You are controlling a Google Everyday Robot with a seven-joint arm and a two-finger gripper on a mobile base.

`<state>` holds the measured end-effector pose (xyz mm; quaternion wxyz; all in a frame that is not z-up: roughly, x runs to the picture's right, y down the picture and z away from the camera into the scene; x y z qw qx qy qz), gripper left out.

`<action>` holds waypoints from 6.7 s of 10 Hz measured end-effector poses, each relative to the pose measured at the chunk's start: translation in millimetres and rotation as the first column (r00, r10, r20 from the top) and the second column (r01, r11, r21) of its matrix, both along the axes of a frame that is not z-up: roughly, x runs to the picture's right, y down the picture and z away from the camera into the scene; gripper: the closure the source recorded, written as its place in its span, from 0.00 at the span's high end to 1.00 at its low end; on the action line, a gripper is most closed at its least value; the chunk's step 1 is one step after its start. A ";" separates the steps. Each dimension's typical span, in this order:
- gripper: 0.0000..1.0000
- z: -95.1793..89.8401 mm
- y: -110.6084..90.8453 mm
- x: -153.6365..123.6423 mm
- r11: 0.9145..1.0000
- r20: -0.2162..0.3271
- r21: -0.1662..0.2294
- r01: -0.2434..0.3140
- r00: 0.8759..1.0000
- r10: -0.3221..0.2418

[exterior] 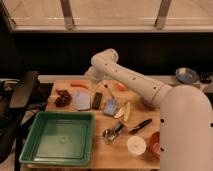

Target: Place pepper in metal cup

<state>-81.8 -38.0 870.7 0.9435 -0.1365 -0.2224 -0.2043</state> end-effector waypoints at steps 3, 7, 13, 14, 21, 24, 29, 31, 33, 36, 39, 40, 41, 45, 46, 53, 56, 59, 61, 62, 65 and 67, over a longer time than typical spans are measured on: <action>0.66 13.9 -13.4 -7.8 1.000 -0.001 0.010 -0.014 1.000 0.014; 0.66 34.3 -14.0 -25.4 0.998 0.038 -0.070 -0.012 0.999 0.015; 0.66 49.3 -7.6 -52.9 0.990 0.068 -0.134 0.042 0.997 -0.033; 0.66 49.7 -8.0 -50.2 0.990 0.066 -0.134 0.039 0.997 -0.030; 0.66 64.6 -13.3 -48.2 0.986 -0.051 -0.138 0.095 0.993 -0.102; 0.66 73.9 -14.2 -47.3 0.988 -0.042 -0.142 0.062 0.997 -0.069; 0.66 96.5 -12.7 -51.9 0.987 0.007 -0.163 -0.002 1.000 0.004; 0.66 101.3 -11.5 -59.1 0.988 0.021 -0.156 -0.002 1.000 0.005; 0.66 104.1 -9.3 -65.5 0.988 0.033 -0.152 0.002 0.999 0.003; 0.66 110.4 -4.7 -72.2 0.990 0.051 -0.142 0.010 0.999 -0.003; 0.66 118.5 -6.1 -76.6 0.991 0.059 -0.129 0.015 0.998 -0.007; 0.66 120.6 -7.0 -78.3 0.991 0.058 -0.129 0.017 0.998 -0.010; 0.66 121.9 -7.1 -78.9 0.991 0.058 -0.130 0.019 0.998 -0.012; 0.66 126.8 -6.7 -73.3 0.991 0.045 -0.136 0.017 0.999 -0.011; 0.66 128.3 -6.3 -71.8 0.990 0.041 -0.138 0.014 0.999 -0.008; 0.66 134.0 -5.0 -65.9 0.989 0.030 -0.145 0.001 1.000 0.004; 0.66 134.5 -3.9 -64.3 0.991 0.033 -0.134 -0.012 0.999 0.016; 0.66 137.8 -0.5 -65.8 0.990 0.041 -0.140 -0.017 0.999 0.023; 0.66 141.7 1.0 -67.3 0.989 0.052 -0.145 -0.021 0.998 0.029; 0.66 143.9 0.5 -67.7 0.989 0.057 -0.144 -0.024 0.998 0.033; 0.66 151.4 -1.9 -72.4 0.989 0.082 -0.144 -0.044 0.995 0.056; 0.66 158.1 1.9 -76.9 0.986 0.097 -0.160 -0.045 0.993 0.061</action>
